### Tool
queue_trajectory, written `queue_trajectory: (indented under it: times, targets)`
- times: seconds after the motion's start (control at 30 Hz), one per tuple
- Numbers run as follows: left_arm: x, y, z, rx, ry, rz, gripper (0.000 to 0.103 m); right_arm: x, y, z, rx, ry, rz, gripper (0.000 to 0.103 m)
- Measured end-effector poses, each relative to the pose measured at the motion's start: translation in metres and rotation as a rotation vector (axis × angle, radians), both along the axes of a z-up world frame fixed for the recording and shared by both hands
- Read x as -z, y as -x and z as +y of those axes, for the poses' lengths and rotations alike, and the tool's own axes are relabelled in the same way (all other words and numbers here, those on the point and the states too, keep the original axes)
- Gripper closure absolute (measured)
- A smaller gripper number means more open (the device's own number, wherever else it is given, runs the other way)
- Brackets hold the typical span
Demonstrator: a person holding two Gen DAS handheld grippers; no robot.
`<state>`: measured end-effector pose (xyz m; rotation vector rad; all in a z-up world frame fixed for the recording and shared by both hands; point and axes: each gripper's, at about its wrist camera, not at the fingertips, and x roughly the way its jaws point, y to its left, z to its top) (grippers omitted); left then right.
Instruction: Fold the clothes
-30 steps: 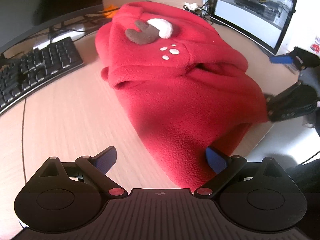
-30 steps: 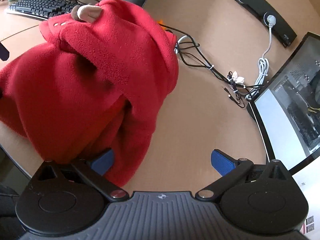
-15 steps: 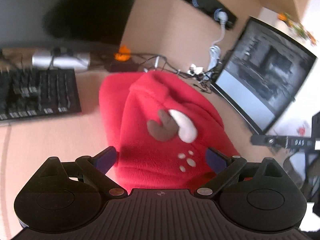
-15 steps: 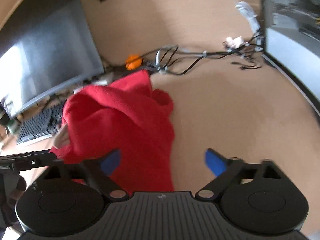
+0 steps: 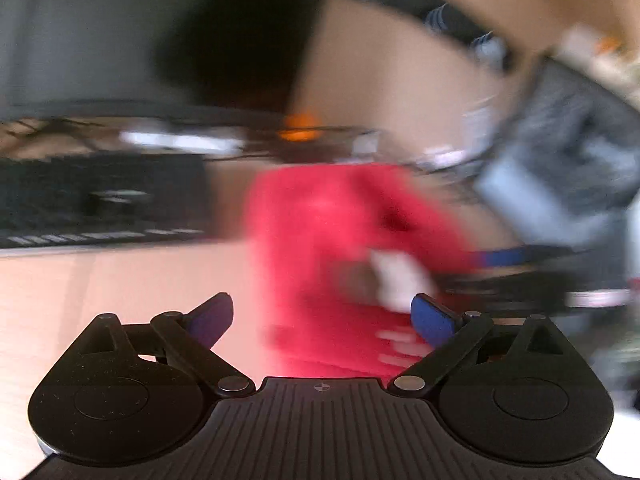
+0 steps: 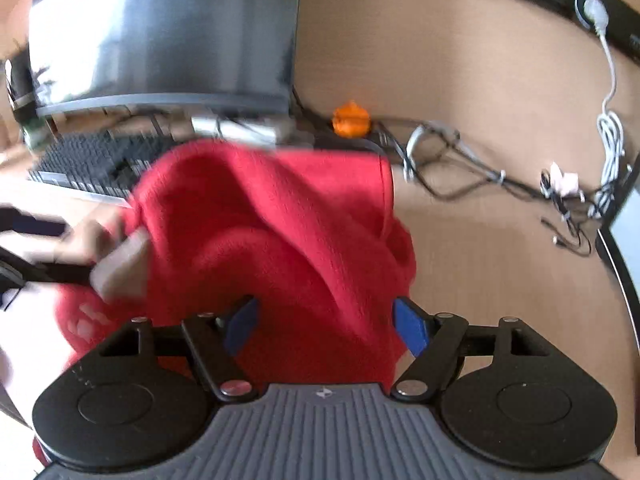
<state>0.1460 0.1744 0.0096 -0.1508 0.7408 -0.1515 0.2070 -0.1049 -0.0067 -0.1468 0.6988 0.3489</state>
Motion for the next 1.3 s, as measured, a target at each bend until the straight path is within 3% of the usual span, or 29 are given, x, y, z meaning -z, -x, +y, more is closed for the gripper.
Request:
queue_trajectory:
  times: [0.07, 0.13, 0.27, 0.37, 0.43, 0.5, 0.57, 0.63, 0.73, 0.8, 1.17, 1.3]
  targets:
    - [0.013, -0.014, -0.007, -0.028, -0.112, 0.031, 0.005, -0.012, -0.004, -0.003, 0.040, -0.018, -0.044, 0.018]
    - [0.021, -0.018, -0.011, -0.012, -0.141, 0.044, 0.004, -0.004, -0.018, 0.002, 0.078, 0.054, -0.050, 0.018]
    - [0.025, -0.022, -0.014, -0.003, -0.151, 0.049, 0.004, 0.029, -0.048, 0.008, 0.113, 0.081, 0.022, 0.013]
    - [0.026, -0.021, -0.011, -0.002, -0.154, 0.053, 0.004, 0.026, -0.054, 0.001, 0.115, 0.047, 0.046, 0.009]
    - [0.025, -0.022, -0.010, 0.009, -0.148, 0.056, 0.004, 0.015, -0.043, -0.015, 0.102, -0.049, 0.071, 0.005]
    - [0.020, -0.026, -0.002, 0.023, -0.085, 0.047, 0.005, 0.013, -0.034, -0.037, 0.090, -0.190, 0.128, 0.000]
    - [0.010, -0.025, 0.012, 0.052, 0.085, 0.036, 0.005, 0.020, -0.028, -0.058, 0.091, -0.317, 0.204, 0.000]
    - [0.008, -0.029, 0.021, 0.094, 0.213, 0.050, 0.005, 0.035, -0.026, -0.069, 0.118, -0.366, 0.267, 0.000]
    - [0.019, -0.043, 0.014, 0.146, 0.208, 0.101, 0.005, 0.057, -0.026, -0.075, 0.143, -0.385, 0.325, 0.000]
    - [0.030, -0.054, 0.008, 0.161, 0.189, 0.148, 0.005, 0.066, -0.029, -0.076, 0.126, -0.452, 0.362, 0.000]
    - [0.053, -0.100, -0.001, 0.180, 0.343, 0.261, 0.000, 0.088, -0.065, -0.094, 0.000, -0.739, 0.428, 0.000]
    - [0.049, -0.122, -0.021, 0.208, 0.349, 0.269, 0.000, 0.088, -0.068, -0.132, 0.043, -0.823, 0.400, 0.000]
